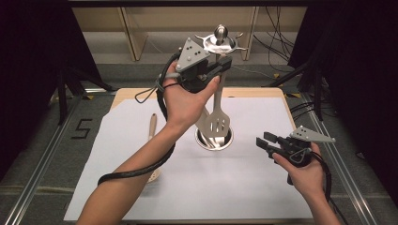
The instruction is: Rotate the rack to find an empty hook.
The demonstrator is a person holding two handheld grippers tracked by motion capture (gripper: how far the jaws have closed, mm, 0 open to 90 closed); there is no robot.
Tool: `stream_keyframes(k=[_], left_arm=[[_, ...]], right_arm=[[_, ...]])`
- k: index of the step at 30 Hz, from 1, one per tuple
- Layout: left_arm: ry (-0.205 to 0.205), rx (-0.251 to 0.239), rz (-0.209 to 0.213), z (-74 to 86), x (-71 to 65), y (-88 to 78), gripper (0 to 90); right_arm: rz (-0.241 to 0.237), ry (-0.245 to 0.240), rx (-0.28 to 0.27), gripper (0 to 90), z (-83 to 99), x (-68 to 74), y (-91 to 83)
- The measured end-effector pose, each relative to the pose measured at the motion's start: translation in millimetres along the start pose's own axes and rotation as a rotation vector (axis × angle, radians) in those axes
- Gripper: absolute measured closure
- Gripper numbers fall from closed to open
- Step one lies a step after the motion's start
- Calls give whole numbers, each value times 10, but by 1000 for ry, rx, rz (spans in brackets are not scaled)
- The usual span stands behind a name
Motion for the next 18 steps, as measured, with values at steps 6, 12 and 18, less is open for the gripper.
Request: stream_keyframes(k=[6, 12, 18], left_arm=[[4, -1, -7, -1, 26, -21, 898], [6, -4, -19, 0, 50, -58, 899], [0, -8, -29, -2, 91, -88, 899]], right_arm=[[-13, -20, 4, 565, 8, -11, 8], [-1, -10, 0, 565, -1, -8, 1], [-14, -15, -2, 565, -1, 1, 14]])
Point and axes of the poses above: each handheld gripper's, and its own axes: y roughly forward along the jaws, z roughly out of its underside, x roughly to its left, the point moved 7 cm from there along y, roughly forward along the jaws, and after that the axes turned 2 degrees about -y, right-handed, at the moved point
